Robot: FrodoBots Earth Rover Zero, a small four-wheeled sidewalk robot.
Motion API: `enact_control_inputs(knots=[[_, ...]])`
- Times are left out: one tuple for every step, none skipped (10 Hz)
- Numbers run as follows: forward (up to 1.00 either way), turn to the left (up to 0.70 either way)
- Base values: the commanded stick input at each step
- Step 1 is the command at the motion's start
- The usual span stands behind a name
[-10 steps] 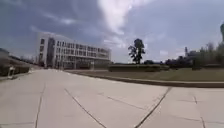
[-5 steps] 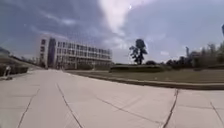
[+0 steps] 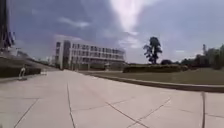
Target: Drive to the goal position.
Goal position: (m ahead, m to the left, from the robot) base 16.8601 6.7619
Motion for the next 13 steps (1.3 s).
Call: enact_control_inputs(knots=[[0.70,0.00],[0.70,0.00],[0.70,0.00],[0.70,0.00],[0.70,0.00],[0.70,0.00],[0.70,0.00],[0.70,0.00],[0.70,0.12],[0.70,0.35],[0.70,0.35],[0.70,0.35],[0.70,0.06]])
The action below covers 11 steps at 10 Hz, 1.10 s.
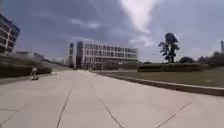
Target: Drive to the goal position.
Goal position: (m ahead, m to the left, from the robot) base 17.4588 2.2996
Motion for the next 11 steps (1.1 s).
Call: enact_control_inputs(knots=[[0.70,0.00],[0.70,0.00],[0.70,0.00],[0.70,0.00],[0.70,0.00],[0.70,0.00],[0.70,0.00],[0.70,0.00],[0.70,0.00],[0.70,0.00],[0.70,0.00]])
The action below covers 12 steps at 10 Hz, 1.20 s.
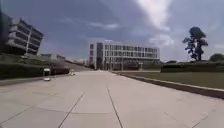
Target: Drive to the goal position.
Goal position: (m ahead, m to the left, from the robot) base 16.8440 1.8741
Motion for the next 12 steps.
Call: enact_control_inputs(knots=[[0.70,0.00],[0.70,0.00],[0.70,0.00],[0.70,0.00],[0.70,0.05],[0.70,0.35],[0.70,0.19],[0.70,0.00],[0.70,0.00],[0.70,0.00],[0.70,0.00],[0.70,0.00]])
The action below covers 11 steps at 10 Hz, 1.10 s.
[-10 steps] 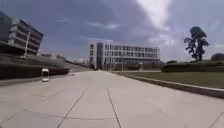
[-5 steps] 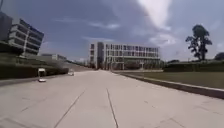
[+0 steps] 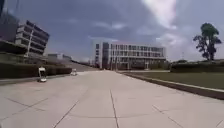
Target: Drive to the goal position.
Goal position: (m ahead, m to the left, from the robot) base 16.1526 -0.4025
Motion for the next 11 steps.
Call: enact_control_inputs(knots=[[0.70,0.00],[0.70,0.00],[0.70,0.00],[0.70,0.00],[0.70,0.00],[0.70,0.00],[0.70,0.00],[0.70,0.00],[0.70,0.00],[0.70,0.00],[0.70,0.00]])
